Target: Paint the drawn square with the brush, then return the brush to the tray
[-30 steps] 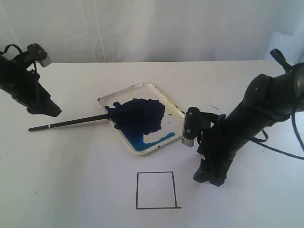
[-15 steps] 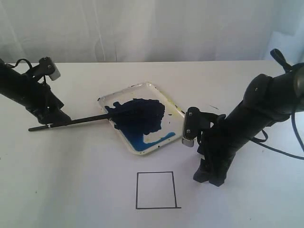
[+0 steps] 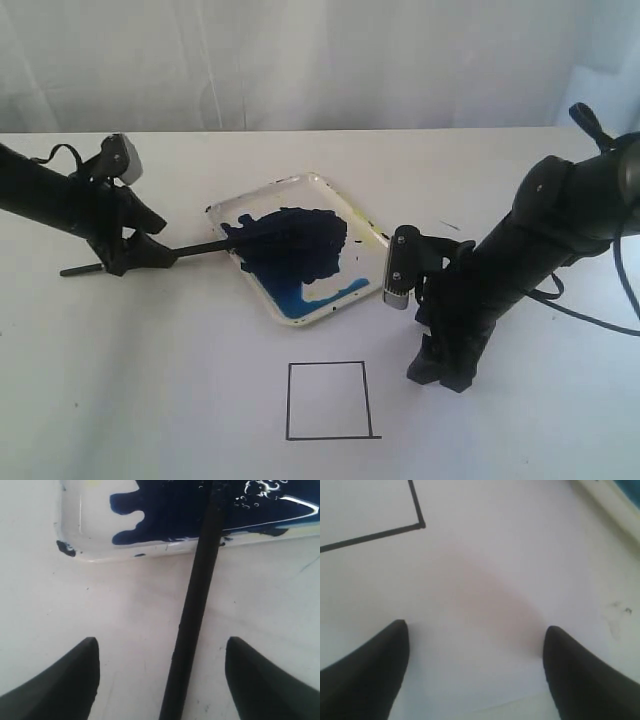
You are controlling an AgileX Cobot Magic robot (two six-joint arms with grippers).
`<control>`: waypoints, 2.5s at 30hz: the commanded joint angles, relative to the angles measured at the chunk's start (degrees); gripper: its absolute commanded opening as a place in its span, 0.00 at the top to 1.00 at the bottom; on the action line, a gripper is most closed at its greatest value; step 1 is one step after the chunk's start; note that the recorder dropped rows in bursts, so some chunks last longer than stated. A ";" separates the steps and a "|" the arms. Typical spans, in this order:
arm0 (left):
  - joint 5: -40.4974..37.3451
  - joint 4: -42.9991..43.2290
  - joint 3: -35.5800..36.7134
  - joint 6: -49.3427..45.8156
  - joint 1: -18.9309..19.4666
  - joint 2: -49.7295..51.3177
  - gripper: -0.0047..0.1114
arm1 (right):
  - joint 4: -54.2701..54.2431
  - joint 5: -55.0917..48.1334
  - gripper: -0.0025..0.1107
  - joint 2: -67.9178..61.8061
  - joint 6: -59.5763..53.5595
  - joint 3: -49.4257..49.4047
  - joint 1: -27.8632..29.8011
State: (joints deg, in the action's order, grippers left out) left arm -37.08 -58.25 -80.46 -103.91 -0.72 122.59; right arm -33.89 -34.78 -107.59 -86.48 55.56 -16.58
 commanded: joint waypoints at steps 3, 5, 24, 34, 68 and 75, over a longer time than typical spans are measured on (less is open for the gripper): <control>-3.38 -4.74 -0.25 -4.22 -0.11 0.71 0.34 | 0.46 0.57 0.36 -0.60 0.21 -0.24 -0.03; -3.38 -4.74 -0.25 -4.22 -0.11 1.28 0.34 | 0.46 0.57 0.36 -0.60 0.21 -0.24 -0.03; -3.51 -3.83 -0.25 -4.22 -0.11 4.43 0.67 | 0.46 0.57 0.37 -0.60 0.18 -0.24 -0.03; -3.43 -3.83 -0.25 -5.92 -0.11 4.69 0.96 | 0.46 0.57 0.37 -0.60 0.18 -0.24 -0.03; -18.42 23.77 -0.35 17.37 -0.11 -24.41 0.96 | 0.46 0.57 0.37 -0.60 0.18 -0.24 -0.03; -20.55 38.84 -0.35 28.97 -7.32 -31.66 0.96 | 0.46 0.57 0.37 -0.60 0.18 -0.24 -0.03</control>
State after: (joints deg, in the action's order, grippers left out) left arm -55.25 -24.36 -80.93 -80.13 -4.88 93.35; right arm -33.89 -34.78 -107.59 -86.21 55.56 -16.58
